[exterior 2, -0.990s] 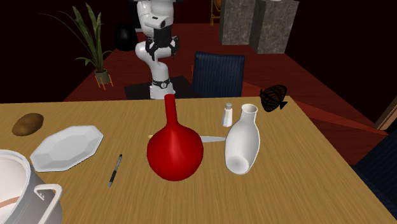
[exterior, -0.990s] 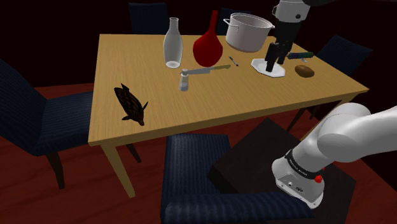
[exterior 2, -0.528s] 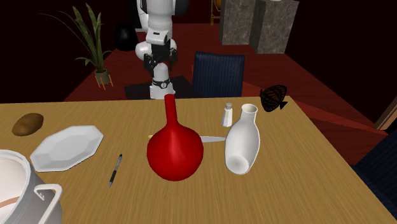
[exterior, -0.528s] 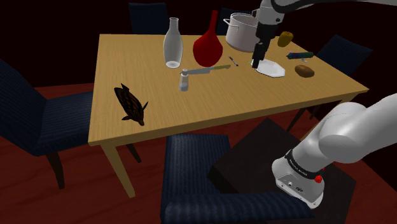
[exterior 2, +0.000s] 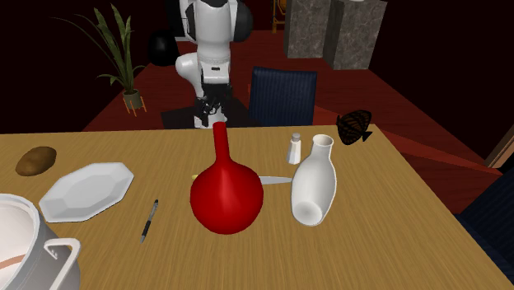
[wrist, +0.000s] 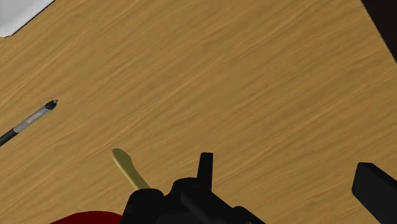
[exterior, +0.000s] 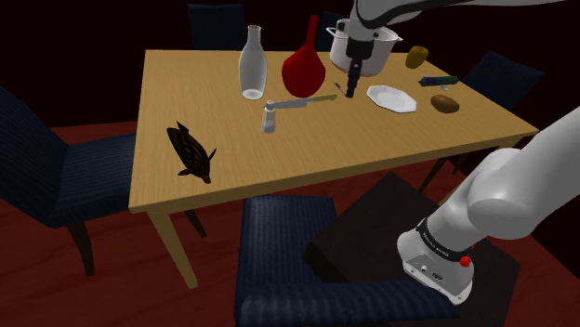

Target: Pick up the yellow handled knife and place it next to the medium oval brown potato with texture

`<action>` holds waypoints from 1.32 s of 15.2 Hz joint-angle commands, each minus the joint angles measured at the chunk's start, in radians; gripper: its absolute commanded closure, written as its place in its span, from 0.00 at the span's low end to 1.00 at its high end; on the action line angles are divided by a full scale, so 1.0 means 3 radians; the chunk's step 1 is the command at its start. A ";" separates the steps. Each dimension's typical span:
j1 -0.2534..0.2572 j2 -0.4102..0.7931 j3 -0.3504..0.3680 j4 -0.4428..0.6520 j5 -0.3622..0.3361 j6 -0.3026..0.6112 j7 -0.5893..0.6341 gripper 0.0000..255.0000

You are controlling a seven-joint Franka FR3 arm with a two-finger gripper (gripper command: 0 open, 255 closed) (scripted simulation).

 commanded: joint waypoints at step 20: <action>0.0018 0.2026 0.0300 0.1704 0.0516 0.0504 -0.1921 0.00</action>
